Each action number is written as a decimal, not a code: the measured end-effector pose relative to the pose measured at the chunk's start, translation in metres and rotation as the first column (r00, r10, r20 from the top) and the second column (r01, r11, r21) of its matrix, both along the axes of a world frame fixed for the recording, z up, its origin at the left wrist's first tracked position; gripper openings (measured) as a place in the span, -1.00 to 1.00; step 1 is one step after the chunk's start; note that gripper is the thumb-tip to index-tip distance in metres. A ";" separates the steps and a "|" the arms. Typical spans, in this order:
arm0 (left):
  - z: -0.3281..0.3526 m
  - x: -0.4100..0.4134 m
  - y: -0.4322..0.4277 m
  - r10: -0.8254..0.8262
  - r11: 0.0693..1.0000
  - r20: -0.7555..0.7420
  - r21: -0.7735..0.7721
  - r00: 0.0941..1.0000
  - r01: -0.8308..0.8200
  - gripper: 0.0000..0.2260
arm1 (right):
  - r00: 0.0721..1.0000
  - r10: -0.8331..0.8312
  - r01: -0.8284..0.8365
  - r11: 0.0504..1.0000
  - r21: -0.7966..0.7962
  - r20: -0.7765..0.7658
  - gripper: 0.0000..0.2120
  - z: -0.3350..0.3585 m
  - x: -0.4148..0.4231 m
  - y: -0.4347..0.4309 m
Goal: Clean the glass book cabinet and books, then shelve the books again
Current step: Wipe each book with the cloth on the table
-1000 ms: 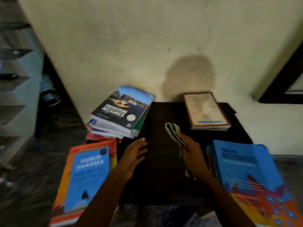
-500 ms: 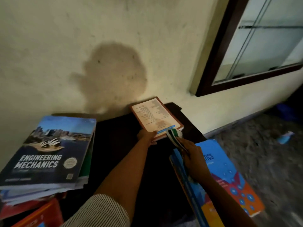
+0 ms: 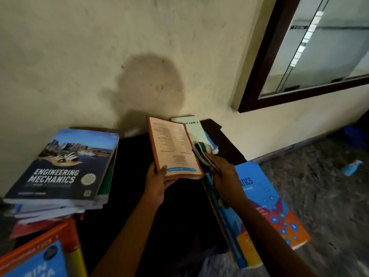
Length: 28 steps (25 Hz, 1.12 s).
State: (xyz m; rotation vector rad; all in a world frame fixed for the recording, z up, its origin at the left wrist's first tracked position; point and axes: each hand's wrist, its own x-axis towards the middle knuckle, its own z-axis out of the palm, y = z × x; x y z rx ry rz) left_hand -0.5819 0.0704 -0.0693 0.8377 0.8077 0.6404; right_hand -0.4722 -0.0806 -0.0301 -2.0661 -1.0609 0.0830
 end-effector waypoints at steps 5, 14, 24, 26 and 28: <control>0.004 -0.091 -0.035 0.028 0.991 0.110 -0.134 0.994 -0.013 -0.71 | 0.980 0.188 -0.181 0.979 0.095 -0.068 -0.59 0.010 -0.021 0.004; -0.059 -0.183 -0.094 0.109 0.943 -0.259 -0.279 0.960 -0.182 -0.67 | 0.920 0.390 -0.391 0.920 -0.013 -0.027 -0.60 -0.031 -0.065 0.011; -0.077 -0.190 -0.121 0.423 0.818 -0.178 -0.348 0.889 -0.459 -0.82 | 0.860 0.510 -0.418 0.733 -0.537 0.027 -0.48 -0.107 -0.086 0.085; -0.076 -0.189 -0.119 0.426 0.804 -0.195 -0.366 0.884 -0.468 -0.84 | 0.810 0.573 -0.404 0.700 -0.589 0.125 -0.45 -0.113 -0.101 0.081; -0.075 -0.188 -0.118 0.438 0.784 -0.197 -0.393 0.877 -0.480 -0.82 | 0.745 0.612 -0.430 0.745 -0.509 0.266 -0.46 -0.122 -0.121 0.061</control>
